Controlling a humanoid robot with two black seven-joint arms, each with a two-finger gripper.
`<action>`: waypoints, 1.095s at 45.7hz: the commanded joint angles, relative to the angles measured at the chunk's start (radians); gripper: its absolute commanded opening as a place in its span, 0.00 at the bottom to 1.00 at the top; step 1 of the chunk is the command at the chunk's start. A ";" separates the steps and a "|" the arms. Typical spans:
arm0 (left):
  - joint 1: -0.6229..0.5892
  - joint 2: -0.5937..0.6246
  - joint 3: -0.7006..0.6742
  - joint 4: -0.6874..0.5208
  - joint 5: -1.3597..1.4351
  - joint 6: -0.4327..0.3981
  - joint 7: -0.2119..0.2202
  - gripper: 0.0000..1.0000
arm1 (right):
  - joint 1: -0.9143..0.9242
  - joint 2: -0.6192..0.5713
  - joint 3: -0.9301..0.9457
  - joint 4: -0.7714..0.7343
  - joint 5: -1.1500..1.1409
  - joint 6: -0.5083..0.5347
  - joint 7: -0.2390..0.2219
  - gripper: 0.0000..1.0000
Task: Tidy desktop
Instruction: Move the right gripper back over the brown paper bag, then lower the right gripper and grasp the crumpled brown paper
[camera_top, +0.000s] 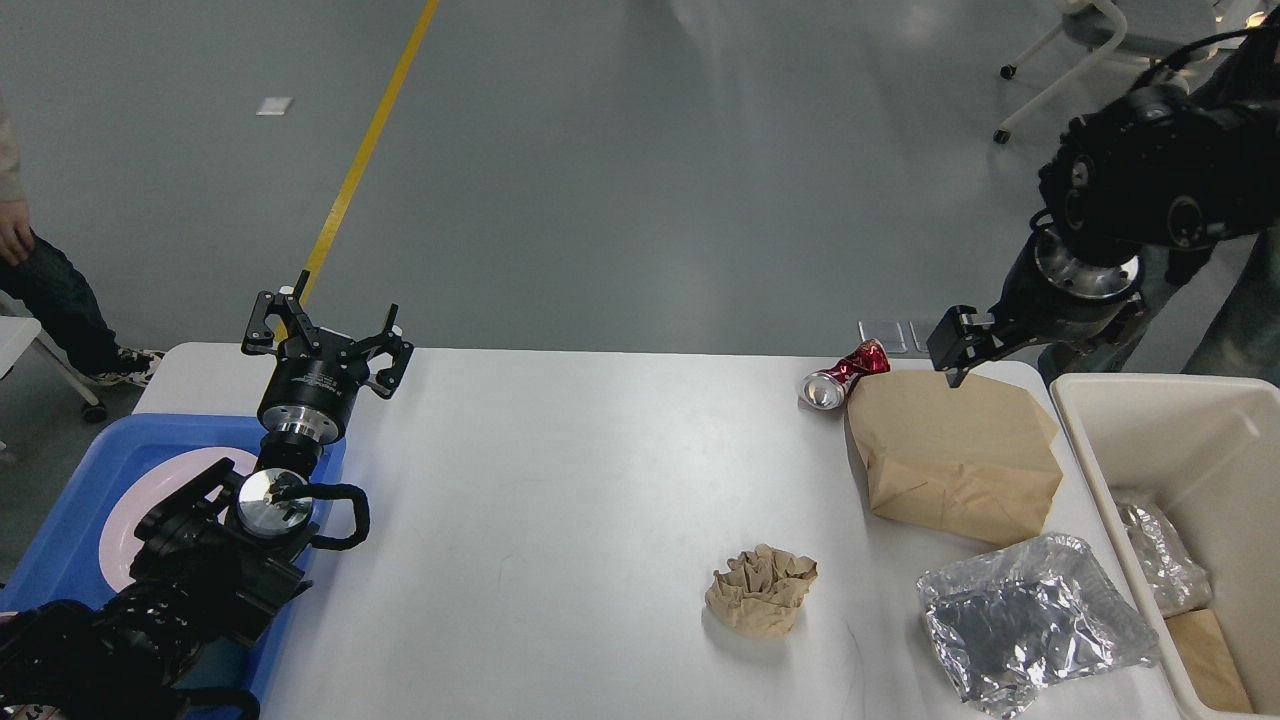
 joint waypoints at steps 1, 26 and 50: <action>0.000 0.000 0.000 0.001 0.000 0.000 0.000 0.97 | 0.105 0.086 0.028 0.130 0.000 0.048 0.000 1.00; 0.000 0.000 0.000 0.000 0.000 0.000 0.000 0.96 | -0.304 0.138 0.289 0.106 0.083 -0.241 -0.009 1.00; 0.000 0.000 0.000 0.000 0.000 0.000 0.000 0.97 | -0.593 0.243 0.336 -0.138 0.080 -0.324 -0.047 1.00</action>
